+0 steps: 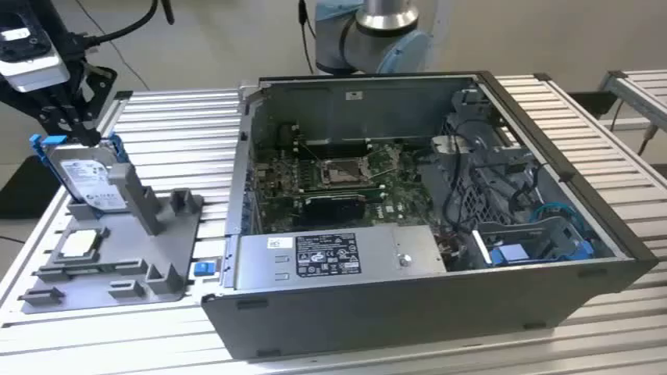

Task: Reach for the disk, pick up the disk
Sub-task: 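Reach for the disk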

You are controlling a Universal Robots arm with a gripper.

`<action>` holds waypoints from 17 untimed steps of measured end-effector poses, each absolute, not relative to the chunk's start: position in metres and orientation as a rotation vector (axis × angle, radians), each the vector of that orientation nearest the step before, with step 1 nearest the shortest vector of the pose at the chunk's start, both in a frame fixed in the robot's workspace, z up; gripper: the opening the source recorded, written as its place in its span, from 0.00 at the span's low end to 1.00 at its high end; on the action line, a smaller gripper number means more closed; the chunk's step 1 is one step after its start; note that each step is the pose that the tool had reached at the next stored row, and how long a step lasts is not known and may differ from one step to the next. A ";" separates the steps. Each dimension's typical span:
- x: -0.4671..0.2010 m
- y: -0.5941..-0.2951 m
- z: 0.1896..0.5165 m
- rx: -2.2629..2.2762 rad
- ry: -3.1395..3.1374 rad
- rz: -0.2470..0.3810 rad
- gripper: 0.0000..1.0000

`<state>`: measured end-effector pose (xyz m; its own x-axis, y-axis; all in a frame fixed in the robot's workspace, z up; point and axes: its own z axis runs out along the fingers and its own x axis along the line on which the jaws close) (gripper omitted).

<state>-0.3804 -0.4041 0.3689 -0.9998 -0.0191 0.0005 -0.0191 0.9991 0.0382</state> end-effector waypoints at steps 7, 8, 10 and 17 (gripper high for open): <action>-0.380 -0.404 0.369 0.030 -3.140 -0.060 0.00; -0.380 -0.404 0.369 0.030 -3.140 -0.060 0.00; -0.380 -0.404 0.369 0.030 -3.140 -0.060 0.00; -0.380 -0.397 0.369 0.030 -3.140 -0.060 0.00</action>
<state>-0.3804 -0.3965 0.3686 -0.9998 -0.0191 0.0005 -0.0191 0.9991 0.0382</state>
